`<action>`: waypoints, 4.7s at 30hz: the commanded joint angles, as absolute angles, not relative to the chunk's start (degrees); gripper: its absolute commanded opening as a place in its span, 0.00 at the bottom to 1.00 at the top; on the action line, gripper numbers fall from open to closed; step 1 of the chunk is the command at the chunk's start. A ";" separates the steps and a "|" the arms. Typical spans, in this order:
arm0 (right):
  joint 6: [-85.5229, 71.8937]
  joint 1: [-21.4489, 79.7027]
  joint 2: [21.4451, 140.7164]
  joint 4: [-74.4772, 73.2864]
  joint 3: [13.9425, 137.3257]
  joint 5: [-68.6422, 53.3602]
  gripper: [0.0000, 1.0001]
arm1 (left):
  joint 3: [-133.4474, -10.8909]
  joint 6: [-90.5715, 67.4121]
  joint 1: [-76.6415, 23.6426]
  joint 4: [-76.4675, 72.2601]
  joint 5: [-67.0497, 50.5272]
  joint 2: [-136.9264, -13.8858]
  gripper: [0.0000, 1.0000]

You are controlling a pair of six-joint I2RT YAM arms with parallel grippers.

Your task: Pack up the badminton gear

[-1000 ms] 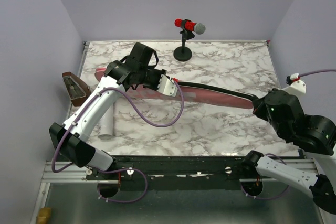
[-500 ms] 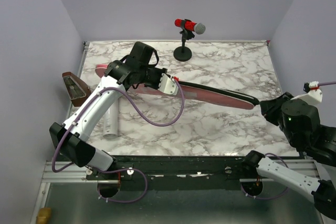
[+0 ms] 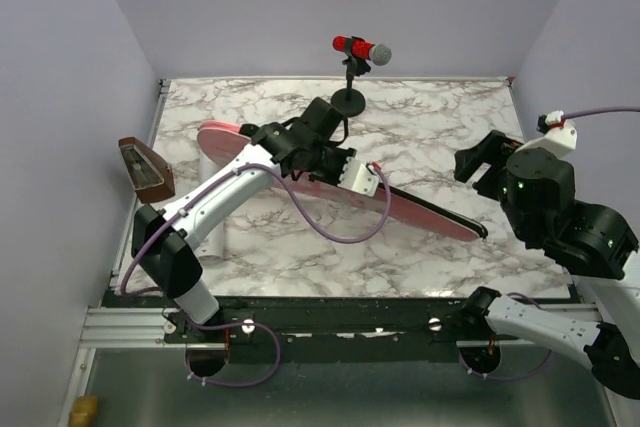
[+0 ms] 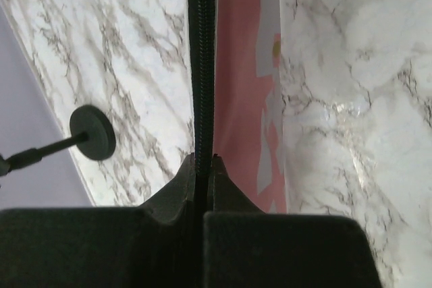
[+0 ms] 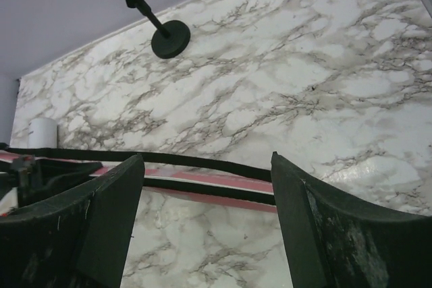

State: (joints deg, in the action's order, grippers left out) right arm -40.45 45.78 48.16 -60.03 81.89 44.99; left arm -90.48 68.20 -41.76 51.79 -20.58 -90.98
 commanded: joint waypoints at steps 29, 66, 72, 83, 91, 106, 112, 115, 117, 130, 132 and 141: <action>-41.92 45.88 45.70 -50.45 71.46 47.29 0.83 | -82.44 54.41 -48.51 22.32 -11.34 -102.22 0.00; -39.20 21.11 66.78 -23.13 58.28 20.75 1.00 | -80.36 12.48 -3.80 43.71 -49.48 -80.08 0.98; -44.55 10.22 70.40 -12.06 48.97 17.05 1.00 | -65.14 5.55 3.95 24.99 -38.36 -70.68 0.98; -25.15 6.59 71.63 16.23 29.20 40.78 1.00 | -51.08 1.67 4.83 5.47 -10.03 -72.50 0.98; -20.39 6.59 78.73 35.32 22.94 41.75 1.00 | -40.79 1.24 5.89 -11.84 -9.76 -75.23 0.98; -14.33 6.59 89.82 59.76 20.74 35.69 1.00 | -11.89 -2.21 5.10 -62.28 -15.81 -70.32 0.98; -7.41 7.81 87.63 75.10 11.80 23.22 1.00 | -3.34 -4.91 5.10 -83.03 -8.98 -74.34 0.98; -2.12 11.16 91.12 86.63 6.34 17.61 1.00 | -5.78 -5.10 5.10 -76.77 -8.44 -73.13 0.99; -1.59 11.16 96.39 95.06 6.24 19.23 1.00 | -10.35 -6.32 5.10 -68.17 -5.90 -73.04 0.99; -7.47 6.33 93.60 77.69 13.10 17.76 1.00 | -13.89 -2.29 0.79 -61.35 -1.85 -73.21 0.98; -7.47 6.42 93.60 77.61 13.10 17.49 1.00 | -13.89 -2.29 0.62 -61.26 -1.85 -73.21 0.98; -7.47 6.42 93.60 77.52 13.18 17.49 1.00 | -13.89 -2.29 0.79 -61.26 -1.85 -73.21 0.99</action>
